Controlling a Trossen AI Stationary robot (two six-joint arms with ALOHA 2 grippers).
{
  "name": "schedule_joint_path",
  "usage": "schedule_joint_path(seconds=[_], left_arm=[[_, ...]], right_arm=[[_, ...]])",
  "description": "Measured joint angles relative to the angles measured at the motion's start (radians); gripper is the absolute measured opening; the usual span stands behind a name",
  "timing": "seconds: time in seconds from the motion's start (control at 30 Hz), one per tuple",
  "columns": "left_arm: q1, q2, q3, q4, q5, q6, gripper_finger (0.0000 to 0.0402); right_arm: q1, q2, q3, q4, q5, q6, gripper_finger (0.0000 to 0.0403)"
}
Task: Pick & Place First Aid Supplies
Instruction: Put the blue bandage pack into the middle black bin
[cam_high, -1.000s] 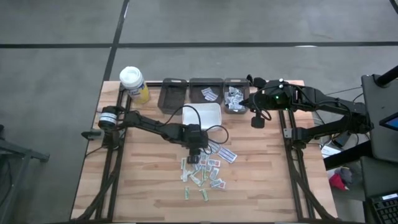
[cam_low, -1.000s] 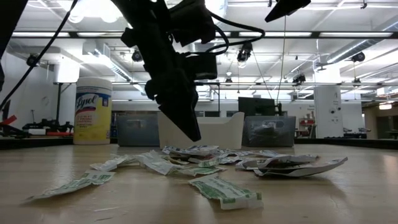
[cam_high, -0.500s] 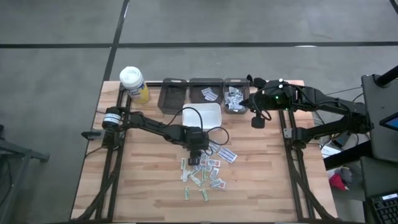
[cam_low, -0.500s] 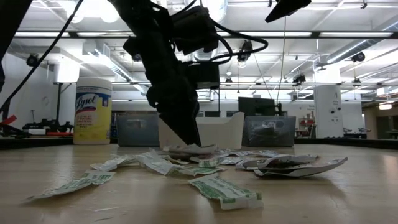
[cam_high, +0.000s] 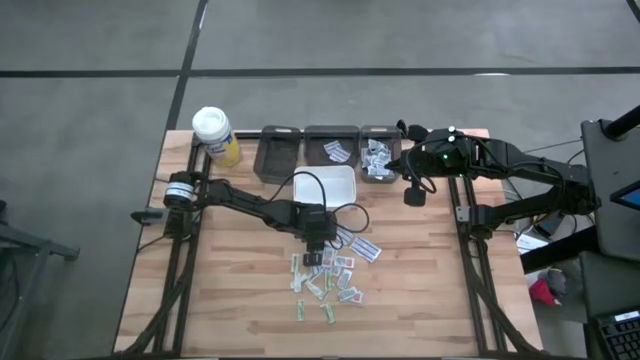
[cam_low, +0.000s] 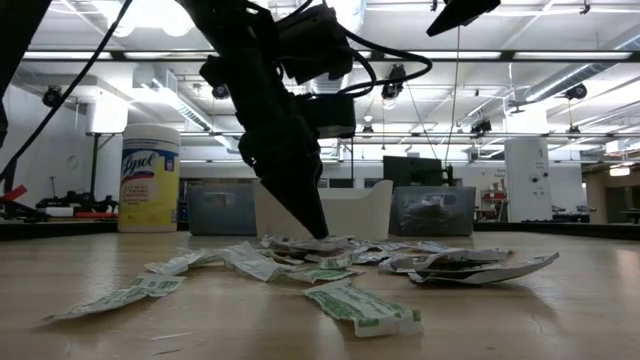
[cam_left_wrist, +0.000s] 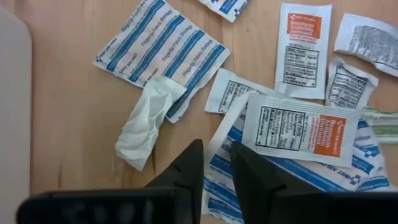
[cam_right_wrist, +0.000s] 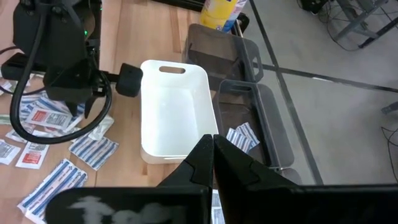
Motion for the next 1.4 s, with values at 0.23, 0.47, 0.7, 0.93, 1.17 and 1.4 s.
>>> schedule_joint_path(seconds=[0.23, 0.47, 0.7, 0.93, 1.17, 1.4], left_arm=[[0.0, 0.029, 0.0, 0.002, 0.034, -0.016, 0.0056], [0.0, 0.031, 0.002, 0.002, 0.036, -0.032, 0.0033], [-0.002, 0.019, 0.002, -0.003, 0.044, -0.035, 0.0002], [-0.002, -0.005, 0.001, -0.003, 0.045, -0.054, 0.0], [-0.002, -0.068, 0.0, -0.001, 0.024, -0.073, 0.0], [-0.001, -0.155, 0.0, -0.051, -0.077, -0.083, 0.0]], right_arm=[[0.0, 0.0, 0.0, 0.0, 0.0, 0.0, 0.0008], [0.0, 0.0, 0.0, 0.0, 0.0, 0.007, 0.0008], [0.0, 0.0, 0.0, 0.0, 0.0, 0.007, 0.0008], [0.0, 0.0, 0.0, 0.0, 0.0, 0.007, 0.0008], [0.0, 0.0, 0.0, 0.0, 0.0, 0.007, 0.0008], [0.0, 0.0, 0.0, 0.0, 0.0, 0.007, 0.0008]])
